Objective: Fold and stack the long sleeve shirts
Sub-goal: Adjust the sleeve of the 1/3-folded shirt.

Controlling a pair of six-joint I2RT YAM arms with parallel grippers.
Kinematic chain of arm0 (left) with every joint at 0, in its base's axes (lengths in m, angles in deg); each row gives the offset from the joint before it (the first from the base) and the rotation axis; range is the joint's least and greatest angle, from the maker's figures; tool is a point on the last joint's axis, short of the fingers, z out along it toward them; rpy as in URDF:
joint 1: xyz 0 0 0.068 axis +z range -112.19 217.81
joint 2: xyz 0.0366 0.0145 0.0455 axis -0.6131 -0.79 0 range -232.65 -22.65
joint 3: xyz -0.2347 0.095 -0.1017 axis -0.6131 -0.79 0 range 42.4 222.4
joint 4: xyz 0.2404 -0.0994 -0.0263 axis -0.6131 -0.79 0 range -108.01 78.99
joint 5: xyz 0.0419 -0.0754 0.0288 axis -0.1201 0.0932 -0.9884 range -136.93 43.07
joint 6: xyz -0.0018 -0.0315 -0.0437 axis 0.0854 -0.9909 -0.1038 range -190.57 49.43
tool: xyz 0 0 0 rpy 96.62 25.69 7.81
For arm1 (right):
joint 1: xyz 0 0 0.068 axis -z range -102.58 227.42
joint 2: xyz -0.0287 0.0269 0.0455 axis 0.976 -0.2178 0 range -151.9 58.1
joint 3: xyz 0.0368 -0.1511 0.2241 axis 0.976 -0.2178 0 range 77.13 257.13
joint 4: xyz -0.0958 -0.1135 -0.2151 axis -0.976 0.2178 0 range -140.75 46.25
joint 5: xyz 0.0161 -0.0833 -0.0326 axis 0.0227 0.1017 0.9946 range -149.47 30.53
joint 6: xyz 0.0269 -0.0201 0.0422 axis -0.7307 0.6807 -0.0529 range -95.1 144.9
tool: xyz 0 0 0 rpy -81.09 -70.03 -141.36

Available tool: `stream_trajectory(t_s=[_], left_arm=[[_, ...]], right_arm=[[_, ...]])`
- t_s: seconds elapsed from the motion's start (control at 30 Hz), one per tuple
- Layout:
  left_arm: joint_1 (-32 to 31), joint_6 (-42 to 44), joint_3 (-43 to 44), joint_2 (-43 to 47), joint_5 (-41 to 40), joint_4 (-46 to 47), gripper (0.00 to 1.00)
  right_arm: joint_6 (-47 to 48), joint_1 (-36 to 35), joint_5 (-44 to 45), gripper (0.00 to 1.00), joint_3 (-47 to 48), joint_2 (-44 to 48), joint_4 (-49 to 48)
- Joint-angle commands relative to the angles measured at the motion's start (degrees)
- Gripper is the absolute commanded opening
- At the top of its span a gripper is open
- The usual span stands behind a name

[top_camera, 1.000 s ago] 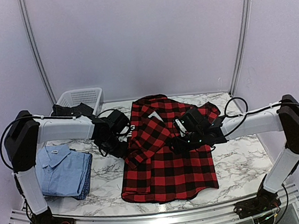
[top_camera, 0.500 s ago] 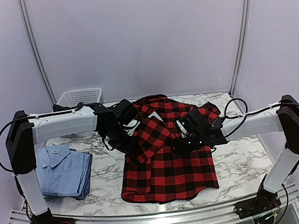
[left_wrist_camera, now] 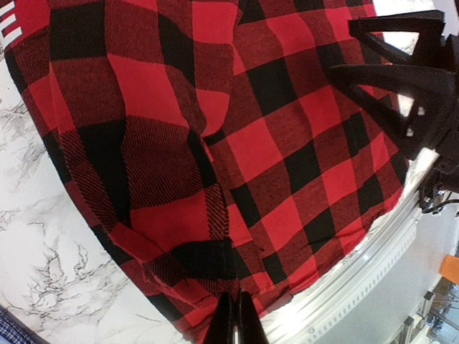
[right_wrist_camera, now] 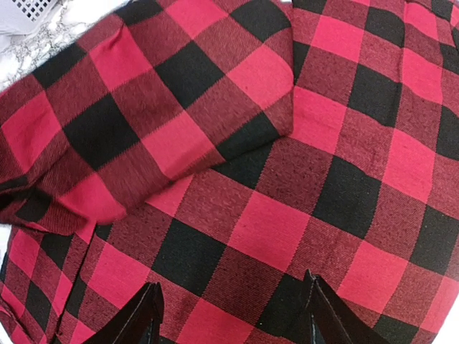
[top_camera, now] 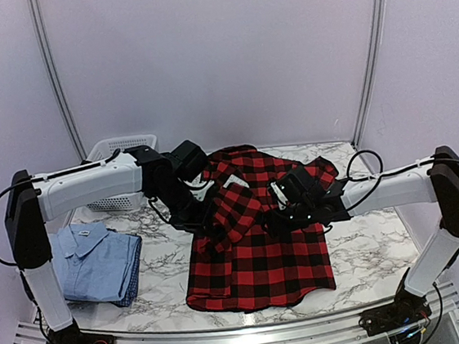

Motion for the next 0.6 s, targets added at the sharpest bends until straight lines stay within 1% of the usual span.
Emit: stream_trajectory(t_s=[0.0,0.17,0.33,0.4,0.47,0.57], left_arm=[[-0.1,-3.8,3.3,2.3,4.1,-2.1,0.00],[0.0,-5.4,6.6,1.5,5.6,-2.0,0.00],[0.2,-7.2,6.6,1.7,7.7,-2.0,0.00],[0.1,-7.0,3.9,2.3,7.0,-1.9,0.00],[0.1,-6.1,-0.9,2.4,6.3,-2.0,0.00],[0.0,-3.8,-8.6,1.4,0.3,-1.9,0.01]], right_arm=[[-0.2,0.6,-1.6,0.61,2.1,0.1,-3.4],[-1.5,0.9,-3.3,0.61,3.9,-2.7,-5.1],[-1.6,1.0,-3.7,0.61,4.9,-3.5,-4.9],[-1.3,0.9,-3.8,0.61,5.0,-3.7,-4.4],[-1.0,0.9,-3.9,0.61,5.0,-3.8,-3.8],[-1.5,0.6,-4.0,0.61,3.8,-3.3,-4.5]])
